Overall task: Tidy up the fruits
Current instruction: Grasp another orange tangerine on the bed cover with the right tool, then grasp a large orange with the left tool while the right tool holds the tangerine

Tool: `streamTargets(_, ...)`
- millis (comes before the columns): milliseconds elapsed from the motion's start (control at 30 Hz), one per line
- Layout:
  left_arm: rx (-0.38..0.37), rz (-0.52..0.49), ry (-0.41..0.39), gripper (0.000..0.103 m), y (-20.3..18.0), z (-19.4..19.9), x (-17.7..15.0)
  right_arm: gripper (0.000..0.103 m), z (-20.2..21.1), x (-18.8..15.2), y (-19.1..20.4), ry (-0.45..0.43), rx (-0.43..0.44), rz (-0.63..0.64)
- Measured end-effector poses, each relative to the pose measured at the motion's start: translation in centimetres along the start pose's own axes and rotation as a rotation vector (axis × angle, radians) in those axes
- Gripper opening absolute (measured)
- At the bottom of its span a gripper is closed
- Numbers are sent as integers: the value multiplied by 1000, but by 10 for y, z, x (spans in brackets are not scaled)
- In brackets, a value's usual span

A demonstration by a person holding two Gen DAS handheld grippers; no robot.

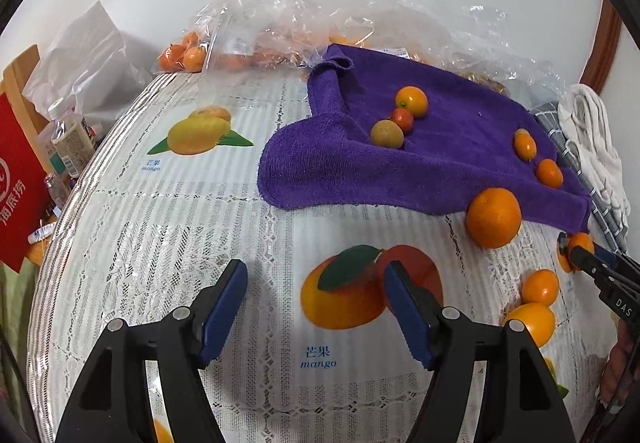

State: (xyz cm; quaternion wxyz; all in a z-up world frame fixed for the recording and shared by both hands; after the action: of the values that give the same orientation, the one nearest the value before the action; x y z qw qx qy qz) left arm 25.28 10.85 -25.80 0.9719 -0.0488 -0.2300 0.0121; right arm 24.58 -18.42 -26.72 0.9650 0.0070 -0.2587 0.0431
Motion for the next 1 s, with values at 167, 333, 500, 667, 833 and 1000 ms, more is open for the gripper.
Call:
streamTargets(167,15,-16,5,72,-2,-2,0,40,-6,-3,1,12,-13,4)
streamTargets(333,28,-25,-5,74,-5,-1,0,40,-6,-4,0,8,-5,-5)
streamTargets(500,-33,15,-52,74,0,7,2,39,0,-3,0,-17,31,-17)
streamTargets(667,-99,37,-115,74,0,19,6,39,6,-2,-1,-51,71,-29)
streamTargets(833,-133,3,-155,74,-12,26,6,39,10,-1,-4,-72,95,-46)
streamTargets(1000,-143,-50,-177,74,-25,33,5,39,14,-2,-7,-89,100,-49)
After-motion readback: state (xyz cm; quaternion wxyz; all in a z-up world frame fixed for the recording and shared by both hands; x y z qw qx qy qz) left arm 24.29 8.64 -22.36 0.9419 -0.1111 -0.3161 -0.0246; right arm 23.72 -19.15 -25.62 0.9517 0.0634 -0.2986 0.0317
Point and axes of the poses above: each gripper's, at about its wrist camera, not at the fingertips, and z roughly against the way its jaws point, y to its left, x to its top, the point moved 8 cm from there along -z, roughly the way its jaws point, and after that the axes turned 12 degrees about y, right-handed, at the moved point
